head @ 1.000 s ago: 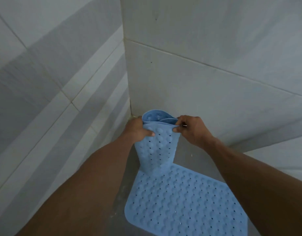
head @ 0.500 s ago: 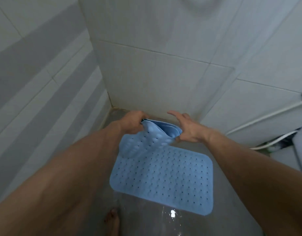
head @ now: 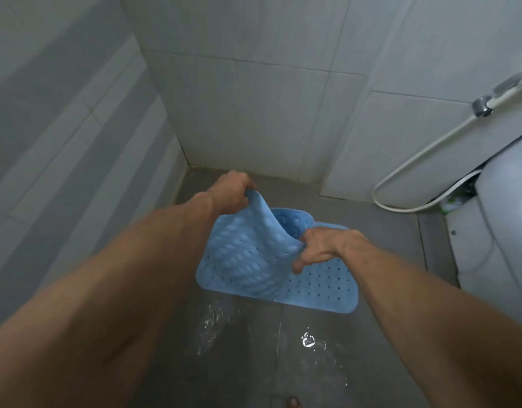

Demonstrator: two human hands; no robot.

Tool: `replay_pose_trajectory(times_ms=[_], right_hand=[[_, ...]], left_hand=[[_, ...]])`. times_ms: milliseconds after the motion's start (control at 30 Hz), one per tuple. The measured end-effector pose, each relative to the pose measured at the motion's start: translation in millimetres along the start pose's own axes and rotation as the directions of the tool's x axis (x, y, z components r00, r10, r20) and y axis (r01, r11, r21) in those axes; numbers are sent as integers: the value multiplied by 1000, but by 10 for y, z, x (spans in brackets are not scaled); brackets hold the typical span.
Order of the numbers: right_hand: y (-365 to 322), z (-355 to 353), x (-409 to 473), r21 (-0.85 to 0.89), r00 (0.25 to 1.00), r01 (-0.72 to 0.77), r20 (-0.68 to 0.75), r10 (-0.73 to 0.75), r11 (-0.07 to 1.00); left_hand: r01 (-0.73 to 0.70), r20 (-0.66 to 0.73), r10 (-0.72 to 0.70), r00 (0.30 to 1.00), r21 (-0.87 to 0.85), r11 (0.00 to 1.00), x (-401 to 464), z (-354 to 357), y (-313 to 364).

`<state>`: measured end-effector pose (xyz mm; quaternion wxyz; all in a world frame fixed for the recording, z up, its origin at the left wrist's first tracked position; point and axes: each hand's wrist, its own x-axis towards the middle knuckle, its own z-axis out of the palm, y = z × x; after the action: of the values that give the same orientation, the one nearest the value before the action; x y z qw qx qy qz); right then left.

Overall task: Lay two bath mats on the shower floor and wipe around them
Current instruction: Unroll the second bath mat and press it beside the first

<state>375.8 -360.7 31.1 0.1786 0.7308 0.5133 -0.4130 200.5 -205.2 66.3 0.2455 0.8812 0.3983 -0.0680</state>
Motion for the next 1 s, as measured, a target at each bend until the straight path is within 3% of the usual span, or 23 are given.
replay_pose_trajectory(times_ms=[67,133,233,400,500,567,633,800,900,1000], right_hand=[[-30,166,-21,-136,996,-87,-25,85,987],[-84,311,-23,-156,984,-143,-126,124,977],[-189,429,-29,-187,976,-122,-203,83,975],[71,631,-114,-275,998,-54,-32,47,960],[273,940,-232,-70,994,-112,7,113,991],[324,1162,-234,203,994,-70,-73,87,977],[305,1319,-154,343,978,-29,-183,97,939],[517,1554,-91,445,938,-75,-272,214,892],[798,1564,-232,347,974,-72,-178,141,935],[976,1555,-420,208,994,-94,-31,103,974]], left_hand=[[-1,-13,1,1000,8,1000,-104,10,-77],[-21,-13,21,1000,12,1000,-215,-15,-149],[-27,-3,27,1000,-13,1000,-419,-125,-237],[37,-118,-47,992,-88,995,-632,-589,-549],[141,-152,-171,974,-189,972,-712,-911,-809],[173,-122,-209,970,-256,951,-756,-951,-927],[181,-121,-219,968,-265,947,-785,-824,-989],[164,-152,-147,977,105,981,-855,-323,-935],[203,-42,-203,978,393,897,-998,-116,-870],[200,59,-256,965,469,860,-1149,165,-750]])
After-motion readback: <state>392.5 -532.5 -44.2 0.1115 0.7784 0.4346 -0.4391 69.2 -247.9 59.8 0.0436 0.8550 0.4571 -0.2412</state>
